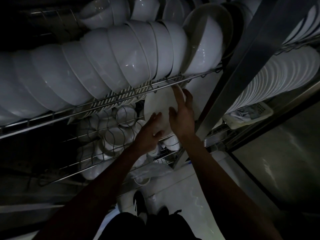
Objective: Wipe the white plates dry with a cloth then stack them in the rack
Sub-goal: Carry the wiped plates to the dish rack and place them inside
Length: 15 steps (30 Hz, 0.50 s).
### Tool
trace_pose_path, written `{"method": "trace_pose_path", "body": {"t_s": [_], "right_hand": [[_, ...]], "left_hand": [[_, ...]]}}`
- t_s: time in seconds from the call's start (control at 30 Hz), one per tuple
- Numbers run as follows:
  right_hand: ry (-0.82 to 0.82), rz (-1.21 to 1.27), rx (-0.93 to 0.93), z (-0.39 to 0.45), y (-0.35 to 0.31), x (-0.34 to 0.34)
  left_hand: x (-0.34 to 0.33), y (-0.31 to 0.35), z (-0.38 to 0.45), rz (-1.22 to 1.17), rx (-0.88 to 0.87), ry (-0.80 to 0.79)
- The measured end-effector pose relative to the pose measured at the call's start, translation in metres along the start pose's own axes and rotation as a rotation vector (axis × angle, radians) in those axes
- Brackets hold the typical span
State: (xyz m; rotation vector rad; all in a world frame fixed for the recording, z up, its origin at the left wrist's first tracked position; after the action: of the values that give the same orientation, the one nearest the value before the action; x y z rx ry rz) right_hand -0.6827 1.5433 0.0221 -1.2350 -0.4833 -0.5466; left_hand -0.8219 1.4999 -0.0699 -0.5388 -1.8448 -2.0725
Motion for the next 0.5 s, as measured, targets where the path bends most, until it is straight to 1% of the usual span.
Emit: {"method": "trace_pose_path", "body": {"t_s": [0.1,0.2,0.33,0.43,0.5], "right_hand": [[-0.017,-0.074,-0.002,-0.001,0.002,-0.001],[-0.027,-0.132,-0.007,-0.002,0.002,-0.004],[0.01,-0.23,0.017,-0.006,0.003,-0.007],[0.041,-0.22,0.05,-0.01,0.006,-0.007],[0.042,-0.168,0.032,-0.011,0.007,-0.007]], "left_hand": [[0.003,-0.004,-0.001,0.056,0.042,0.01],[0.006,-0.004,-0.005,0.094,0.023,0.005],[0.008,-0.002,-0.006,0.182,0.041,0.011],[0.009,0.003,-0.007,0.238,0.031,0.01],[0.007,0.006,-0.009,0.287,0.001,0.014]]}}
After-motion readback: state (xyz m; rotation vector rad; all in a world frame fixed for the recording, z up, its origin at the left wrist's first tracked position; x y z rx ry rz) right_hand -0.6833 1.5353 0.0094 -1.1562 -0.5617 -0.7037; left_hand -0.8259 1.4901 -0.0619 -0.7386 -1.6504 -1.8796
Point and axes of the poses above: each hand's wrist, its own z-axis towards the middle knuckle, its own x-axis out of the back of the hand, y = z × x, the point moved 2 cm from there along z, towards the middle knuckle, and after that the axes turned 7 degrees about -x, right-handed, at the moved point
